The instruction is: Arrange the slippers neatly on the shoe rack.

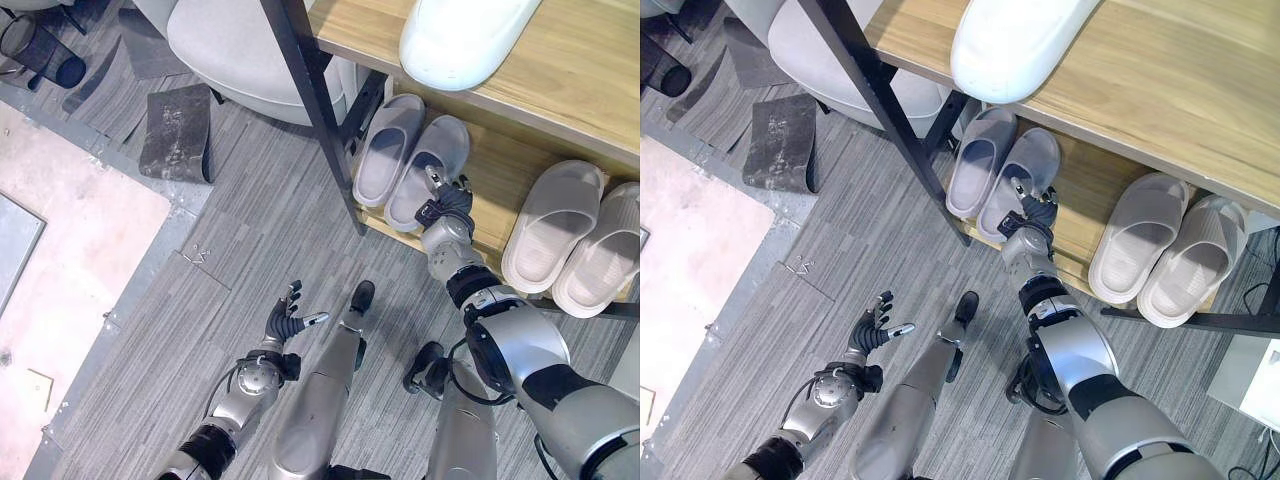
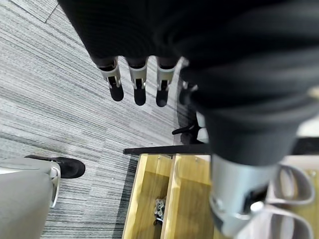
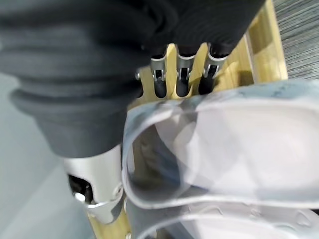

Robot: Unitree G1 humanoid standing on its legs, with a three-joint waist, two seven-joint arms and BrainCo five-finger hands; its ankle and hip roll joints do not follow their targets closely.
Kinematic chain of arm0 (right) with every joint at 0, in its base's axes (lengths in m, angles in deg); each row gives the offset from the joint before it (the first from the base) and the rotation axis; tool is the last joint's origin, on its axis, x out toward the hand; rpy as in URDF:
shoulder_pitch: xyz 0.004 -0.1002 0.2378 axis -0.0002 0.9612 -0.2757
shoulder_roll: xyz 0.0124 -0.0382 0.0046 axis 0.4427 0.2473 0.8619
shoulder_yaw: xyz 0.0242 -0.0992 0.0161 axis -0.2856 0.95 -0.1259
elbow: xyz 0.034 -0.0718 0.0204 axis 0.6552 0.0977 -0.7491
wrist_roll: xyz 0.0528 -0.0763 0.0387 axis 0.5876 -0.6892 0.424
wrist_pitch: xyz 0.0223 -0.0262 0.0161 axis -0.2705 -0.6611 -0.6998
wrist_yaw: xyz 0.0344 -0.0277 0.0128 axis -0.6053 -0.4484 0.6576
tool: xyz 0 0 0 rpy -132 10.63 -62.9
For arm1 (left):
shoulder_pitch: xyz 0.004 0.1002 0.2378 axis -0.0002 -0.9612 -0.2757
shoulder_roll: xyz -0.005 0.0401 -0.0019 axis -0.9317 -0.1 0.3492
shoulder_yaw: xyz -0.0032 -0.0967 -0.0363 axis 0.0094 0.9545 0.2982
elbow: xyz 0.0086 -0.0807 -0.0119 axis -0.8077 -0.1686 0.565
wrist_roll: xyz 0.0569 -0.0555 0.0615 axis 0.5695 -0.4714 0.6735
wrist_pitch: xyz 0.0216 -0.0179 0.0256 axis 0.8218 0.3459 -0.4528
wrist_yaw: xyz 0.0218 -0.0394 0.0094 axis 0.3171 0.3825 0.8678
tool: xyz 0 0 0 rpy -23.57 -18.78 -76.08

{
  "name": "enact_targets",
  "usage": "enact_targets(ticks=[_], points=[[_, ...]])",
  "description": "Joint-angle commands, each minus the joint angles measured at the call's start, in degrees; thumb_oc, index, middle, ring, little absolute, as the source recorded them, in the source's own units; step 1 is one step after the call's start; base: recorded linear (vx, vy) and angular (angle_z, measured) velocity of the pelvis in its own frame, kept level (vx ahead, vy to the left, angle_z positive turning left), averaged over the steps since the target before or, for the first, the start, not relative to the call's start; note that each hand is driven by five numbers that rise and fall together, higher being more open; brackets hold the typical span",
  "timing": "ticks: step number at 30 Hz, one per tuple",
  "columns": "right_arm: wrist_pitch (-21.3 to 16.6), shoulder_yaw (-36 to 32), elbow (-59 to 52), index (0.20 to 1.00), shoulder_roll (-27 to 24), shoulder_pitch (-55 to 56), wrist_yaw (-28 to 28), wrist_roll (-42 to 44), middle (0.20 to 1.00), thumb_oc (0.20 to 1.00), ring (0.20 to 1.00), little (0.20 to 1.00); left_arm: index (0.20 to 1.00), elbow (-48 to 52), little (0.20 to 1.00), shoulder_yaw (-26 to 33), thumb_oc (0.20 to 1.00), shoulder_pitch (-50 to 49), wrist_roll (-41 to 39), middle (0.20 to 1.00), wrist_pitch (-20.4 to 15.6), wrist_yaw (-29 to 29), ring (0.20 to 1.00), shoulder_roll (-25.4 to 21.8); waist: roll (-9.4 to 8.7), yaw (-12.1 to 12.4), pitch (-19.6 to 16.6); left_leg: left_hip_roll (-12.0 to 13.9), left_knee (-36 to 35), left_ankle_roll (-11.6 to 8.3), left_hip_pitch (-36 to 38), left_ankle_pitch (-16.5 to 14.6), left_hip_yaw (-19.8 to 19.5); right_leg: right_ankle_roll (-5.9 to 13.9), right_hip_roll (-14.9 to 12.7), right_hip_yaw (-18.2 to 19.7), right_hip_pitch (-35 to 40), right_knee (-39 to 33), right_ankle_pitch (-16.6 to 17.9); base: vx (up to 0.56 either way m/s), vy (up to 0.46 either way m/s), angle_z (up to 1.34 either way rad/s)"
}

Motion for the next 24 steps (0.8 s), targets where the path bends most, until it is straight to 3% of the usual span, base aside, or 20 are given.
enact_targets(ticks=[1, 9, 14, 15, 16, 17, 24], points=[[-1.2, -2.0, 0.2, 1.0, -2.6, -6.2, -3.3, 3.0, 1.0, 1.0, 1.0, 1.0, 1.0, 0.8, 1.0, -1.6, 1.0, 2.4, -0.7, 1.0, -1.3, -0.7, 1.0, -0.5, 1.41, 3.4, 2.0, -1.5, 10.1, 1.75, 2.0, -13.8, 0.9, 5.07, -0.2, 3.4, 2.5, -10.8, 5.9, 0.01, -0.025, 0.03], [-2.2, -0.7, -3.6, 1.0, -7.5, -3.9, -3.3, -1.0, 1.0, 1.0, 1.0, 1.0, 1.0, 0.9, 1.0, -1.4, 1.0, 2.1, -0.7, 1.0, -1.8, -1.3, 1.0, -0.2, 0.8, 3.2, 2.1, -1.1, 8.5, 1.67, 3.9, -13.4, 0.8, 5.38, 0.0, 3.1, 4.7, -12.5, 6.5, 0.0, -0.001, 0.0], [2.8, 6.6, -2.9, 1.0, -11.8, 0.1, -1.8, -23.5, 1.0, 1.0, 1.0, 1.0, 1.0, -1.3, 1.0, -0.5, 1.0, 0.8, 0.0, 1.0, -2.5, -2.2, 1.0, 0.4, -0.66, 2.0, 1.2, -0.3, 3.7, 1.17, 8.1, -11.8, 0.8, 5.64, 0.7, 2.2, 9.1, -17.6, 8.9, 0.0, -0.001, 0.08], [4.6, 8.5, -1.9, 1.0, -12.4, 0.5, -2.1, -28.1, 1.0, 1.0, 1.0, 1.0, 1.0, -1.7, 1.0, -0.2, 1.0, 0.9, 0.1, 1.0, -2.4, -2.3, 1.0, 0.3, -0.89, 1.7, 0.8, -0.2, 2.0, 1.06, 8.5, -9.6, 0.9, 5.31, 0.9, 1.4, 9.6, -19.5, 11.2, 0.0, 0.0, 0.0], [4.6, 8.6, -1.9, 1.0, -12.3, 0.6, -2.1, -28.1, 1.0, 1.0, 1.0, 1.0, 1.0, -1.7, 1.0, -0.1, 1.0, 0.8, 0.1, 1.0, -2.4, -2.3, 1.0, 0.4, -1.07, 1.6, 0.7, -0.1, 2.1, 0.97, 9.3, -11.1, 0.8, 5.68, 1.0, 1.8, 10.2, -19.3, 9.8, -0.03, 0.017, 0.0], [6.7, 9.4, -0.1, 1.0, -12.2, 1.1, -1.2, -31.0, 1.0, 1.0, 1.0, 1.0, 1.0, -1.4, 1.0, 0.1, 1.0, 0.7, 0.1, 1.0, -2.0, -2.4, 1.0, 0.2, -1.66, 1.0, -0.2, 0.3, -0.4, 0.78, 10.5, -8.8, 1.0, 5.46, 1.5, 1.0, 11.9, -22.5, 12.4, 0.04, -0.019, 0.01], [7.2, 7.4, -6.2, 1.0, -7.9, 13.2, -1.5, -34.6, 1.0, 1.0, 1.0, 1.0, 1.0, -1.7, 1.0, 3.2, 1.0, -2.6, 1.2, 1.0, 0.2, -3.6, 1.0, 0.1, -3.99, -2.0, -4.3, 2.8, -9.7, 0.25, 19.1, -6.0, 2.5, 6.44, 4.1, 0.1, 20.2, -32.4, 16.1, 0.09, -0.012, -0.09]])
